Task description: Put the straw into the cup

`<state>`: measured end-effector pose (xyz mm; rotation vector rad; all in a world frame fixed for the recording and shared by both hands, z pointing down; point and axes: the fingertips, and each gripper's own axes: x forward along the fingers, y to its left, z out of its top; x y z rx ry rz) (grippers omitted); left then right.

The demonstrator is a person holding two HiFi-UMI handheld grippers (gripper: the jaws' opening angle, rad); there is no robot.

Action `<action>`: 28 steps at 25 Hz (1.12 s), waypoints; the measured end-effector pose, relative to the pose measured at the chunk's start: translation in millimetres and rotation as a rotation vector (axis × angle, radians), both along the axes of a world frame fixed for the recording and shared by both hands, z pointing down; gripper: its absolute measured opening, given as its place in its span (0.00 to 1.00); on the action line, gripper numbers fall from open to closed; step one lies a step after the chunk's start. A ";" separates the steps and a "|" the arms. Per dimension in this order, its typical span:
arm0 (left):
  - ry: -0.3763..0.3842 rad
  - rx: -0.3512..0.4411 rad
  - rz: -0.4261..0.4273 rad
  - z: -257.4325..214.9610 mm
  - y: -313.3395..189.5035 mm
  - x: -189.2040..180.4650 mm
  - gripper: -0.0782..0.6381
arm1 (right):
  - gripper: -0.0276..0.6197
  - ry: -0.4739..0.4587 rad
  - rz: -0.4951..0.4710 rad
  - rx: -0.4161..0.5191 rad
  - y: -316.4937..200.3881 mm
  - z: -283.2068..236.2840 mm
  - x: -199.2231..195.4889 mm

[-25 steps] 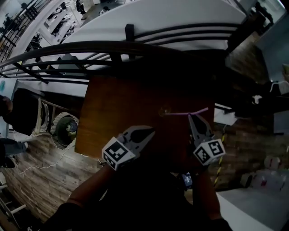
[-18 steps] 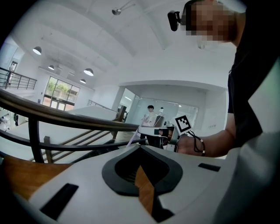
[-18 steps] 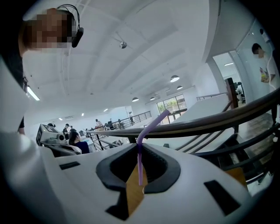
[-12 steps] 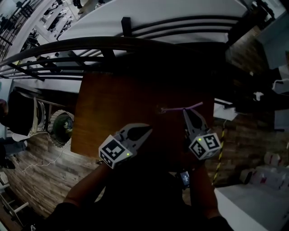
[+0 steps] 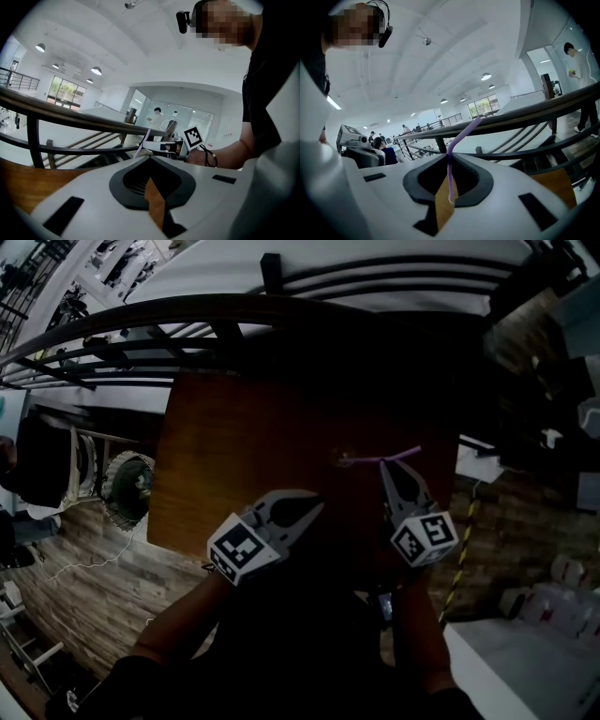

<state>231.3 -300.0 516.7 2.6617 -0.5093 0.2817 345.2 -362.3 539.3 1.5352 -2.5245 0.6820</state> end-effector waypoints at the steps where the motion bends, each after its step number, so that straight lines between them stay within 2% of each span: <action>1: -0.001 -0.004 -0.001 2.3 -0.4 -0.3 0.12 | 0.10 0.002 0.001 -0.004 -1.1 3.8 0.2; 28: 0.000 -0.051 0.030 21.7 -3.6 14.1 0.12 | 0.10 0.081 -0.062 -0.143 -5.9 88.2 -14.6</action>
